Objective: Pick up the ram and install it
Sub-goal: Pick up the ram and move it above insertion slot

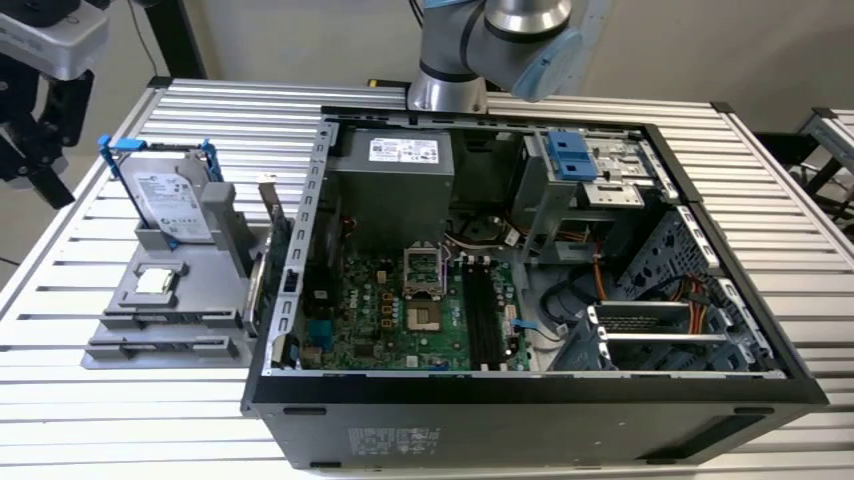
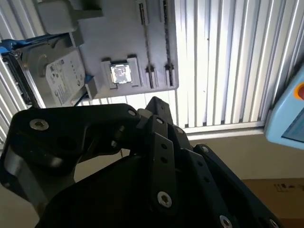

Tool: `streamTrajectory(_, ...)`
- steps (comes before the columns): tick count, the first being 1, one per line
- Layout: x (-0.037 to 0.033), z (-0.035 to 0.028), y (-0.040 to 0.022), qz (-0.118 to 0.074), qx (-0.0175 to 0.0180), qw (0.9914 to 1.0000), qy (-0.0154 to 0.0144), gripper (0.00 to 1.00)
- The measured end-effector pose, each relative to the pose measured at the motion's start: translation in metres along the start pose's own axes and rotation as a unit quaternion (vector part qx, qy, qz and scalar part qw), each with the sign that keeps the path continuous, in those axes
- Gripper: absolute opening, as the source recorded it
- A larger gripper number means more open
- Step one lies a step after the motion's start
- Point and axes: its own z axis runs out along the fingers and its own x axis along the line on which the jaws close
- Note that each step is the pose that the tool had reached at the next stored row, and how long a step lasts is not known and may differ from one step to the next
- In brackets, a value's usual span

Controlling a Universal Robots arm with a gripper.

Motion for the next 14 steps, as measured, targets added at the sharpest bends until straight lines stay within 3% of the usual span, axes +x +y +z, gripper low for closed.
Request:
streamTrajectory(3,0.0000,0.0000,0.0000,-0.028,-0.0006,0.99962,0.0006,0.00)
streamTrajectory(6,0.0000,0.0000,0.0000,-0.055,-0.0011,0.99851,0.0012,0.00)
streamTrajectory(10,0.0000,0.0000,0.0000,-0.091,-0.0016,0.99588,0.0019,0.00)
streamTrajectory(14,-0.0001,0.0000,-0.0001,-0.119,0.0015,0.99295,0.0003,0.00)
